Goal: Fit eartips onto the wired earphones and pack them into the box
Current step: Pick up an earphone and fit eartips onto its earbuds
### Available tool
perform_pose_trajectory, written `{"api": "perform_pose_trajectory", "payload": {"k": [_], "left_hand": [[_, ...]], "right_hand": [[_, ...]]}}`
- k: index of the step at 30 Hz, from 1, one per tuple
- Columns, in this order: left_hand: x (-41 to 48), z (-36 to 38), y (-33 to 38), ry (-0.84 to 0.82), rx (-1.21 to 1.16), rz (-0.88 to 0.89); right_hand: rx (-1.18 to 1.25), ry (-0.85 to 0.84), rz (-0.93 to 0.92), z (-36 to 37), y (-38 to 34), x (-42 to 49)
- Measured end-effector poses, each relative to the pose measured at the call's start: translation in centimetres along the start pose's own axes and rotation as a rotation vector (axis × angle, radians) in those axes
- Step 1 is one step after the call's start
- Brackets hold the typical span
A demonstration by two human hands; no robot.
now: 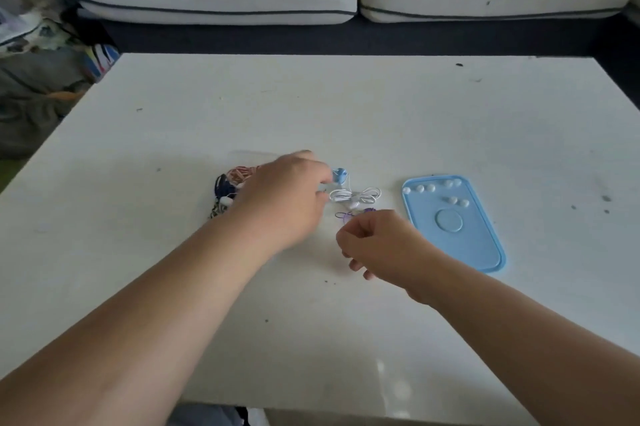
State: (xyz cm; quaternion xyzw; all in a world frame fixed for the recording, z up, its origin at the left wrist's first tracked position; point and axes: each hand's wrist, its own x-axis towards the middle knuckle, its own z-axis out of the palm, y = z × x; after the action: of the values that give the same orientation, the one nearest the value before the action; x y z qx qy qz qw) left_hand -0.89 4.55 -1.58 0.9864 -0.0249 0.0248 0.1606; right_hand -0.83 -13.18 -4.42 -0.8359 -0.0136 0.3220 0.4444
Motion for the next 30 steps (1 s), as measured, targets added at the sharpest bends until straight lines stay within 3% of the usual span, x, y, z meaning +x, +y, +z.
{"api": "perform_pose_trajectory", "payload": {"k": [6,13,19,26,30], "left_hand": [[3.7,5.8,2.7,-0.172,0.01,0.062],[3.7,7.6,1.8,-0.124,0.131,0.002],[3.8,6.1,2.9,-0.135,0.029,-0.125],[3.7,2.3,5.9,-0.013,-0.149,-0.23],[3.8,1.4,8.0,-0.005,-0.412,-0.333]], "right_hand": [[0.02,0.079,-0.018,-4.4,2.5,0.2],[-0.017,-0.007,0.0,-6.3,4.7,-0.1],[-0.111,0.02,-0.011,-6.4,5.3,-0.8],[-0.359,0.154,-0.084,-6.3,6.4,-1.2],[-0.163,0.163,-0.049,-7.1,6.1,-1.5]]}}
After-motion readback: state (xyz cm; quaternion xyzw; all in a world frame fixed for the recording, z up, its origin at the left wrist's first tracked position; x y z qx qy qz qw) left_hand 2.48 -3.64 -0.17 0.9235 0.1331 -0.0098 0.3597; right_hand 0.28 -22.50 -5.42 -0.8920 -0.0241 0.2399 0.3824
